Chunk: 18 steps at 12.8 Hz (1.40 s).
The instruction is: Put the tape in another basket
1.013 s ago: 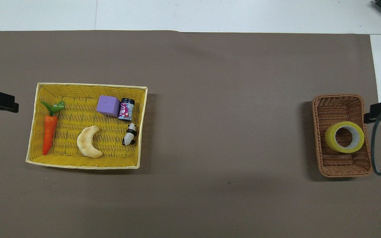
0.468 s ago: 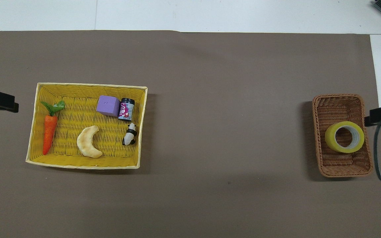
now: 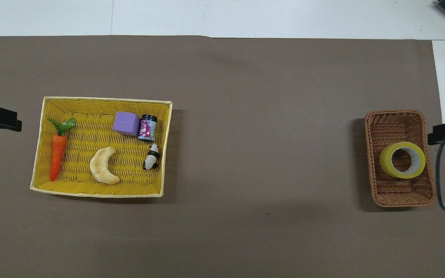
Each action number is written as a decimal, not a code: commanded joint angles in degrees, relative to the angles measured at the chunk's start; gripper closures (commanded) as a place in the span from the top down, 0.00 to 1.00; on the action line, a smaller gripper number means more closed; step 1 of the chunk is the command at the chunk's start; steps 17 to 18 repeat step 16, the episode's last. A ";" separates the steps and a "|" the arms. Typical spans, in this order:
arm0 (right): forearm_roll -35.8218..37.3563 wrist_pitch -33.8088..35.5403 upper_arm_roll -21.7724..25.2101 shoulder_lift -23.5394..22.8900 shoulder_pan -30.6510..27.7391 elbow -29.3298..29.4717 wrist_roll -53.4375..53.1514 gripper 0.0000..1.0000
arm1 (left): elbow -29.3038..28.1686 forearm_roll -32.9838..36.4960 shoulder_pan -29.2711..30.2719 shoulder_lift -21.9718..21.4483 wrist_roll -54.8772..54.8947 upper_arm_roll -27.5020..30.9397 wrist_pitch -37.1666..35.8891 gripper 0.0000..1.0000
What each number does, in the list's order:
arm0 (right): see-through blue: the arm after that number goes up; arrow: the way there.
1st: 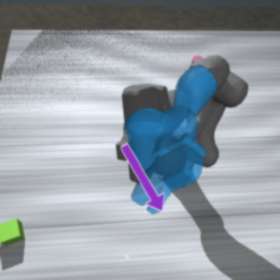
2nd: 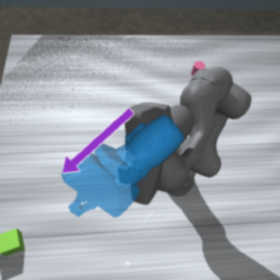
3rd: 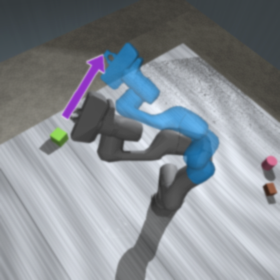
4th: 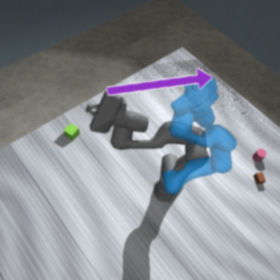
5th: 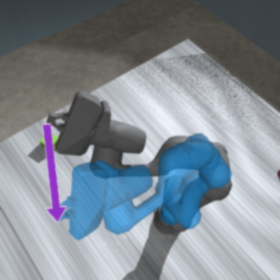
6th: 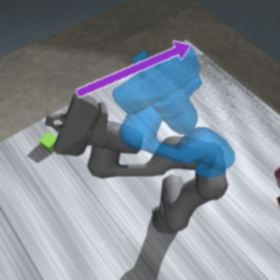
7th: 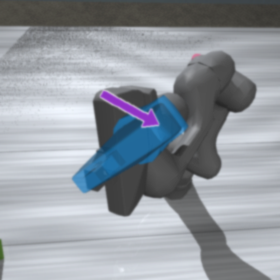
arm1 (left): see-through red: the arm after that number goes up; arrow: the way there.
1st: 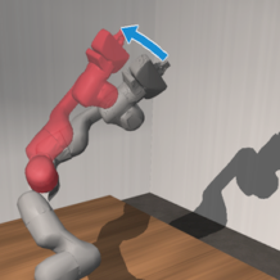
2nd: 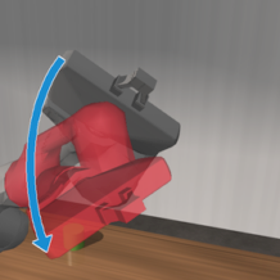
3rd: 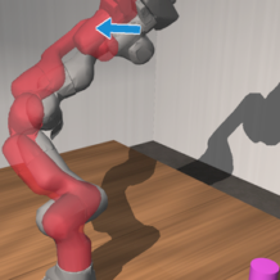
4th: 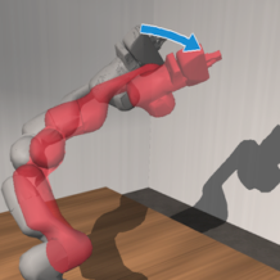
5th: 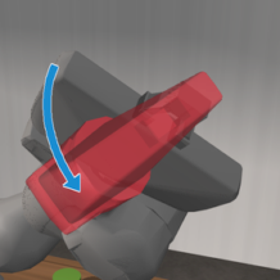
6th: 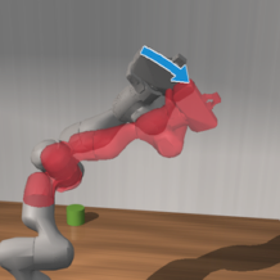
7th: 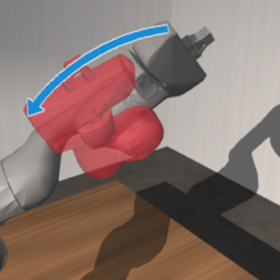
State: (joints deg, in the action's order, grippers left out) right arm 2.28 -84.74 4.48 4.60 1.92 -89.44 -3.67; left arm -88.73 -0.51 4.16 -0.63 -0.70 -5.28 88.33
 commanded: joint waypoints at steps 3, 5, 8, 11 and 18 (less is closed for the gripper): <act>0.18 0.36 -0.35 1.64 -0.17 -1.97 0.42 1.00 | 0.22 -0.89 0.94 -0.51 -0.36 -0.52 -0.88 1.00; 0.18 0.46 -0.35 1.72 0.10 -1.97 0.60 1.00 | 0.22 -0.89 0.94 -0.51 -0.36 -0.52 -0.88 1.00; 0.00 0.81 -0.44 1.72 0.19 -1.97 0.51 1.00 | 0.22 -0.81 0.94 -0.51 -0.36 -0.52 -0.88 1.00; -1.49 0.72 -0.35 1.64 0.19 -1.79 -0.02 1.00 | 0.22 -0.89 0.94 -0.51 -0.36 -0.52 -0.88 1.00; -1.41 0.02 -0.26 0.05 -0.25 -0.30 0.25 1.00 | 0.22 -0.89 0.94 -0.51 -0.36 -0.52 -0.88 1.00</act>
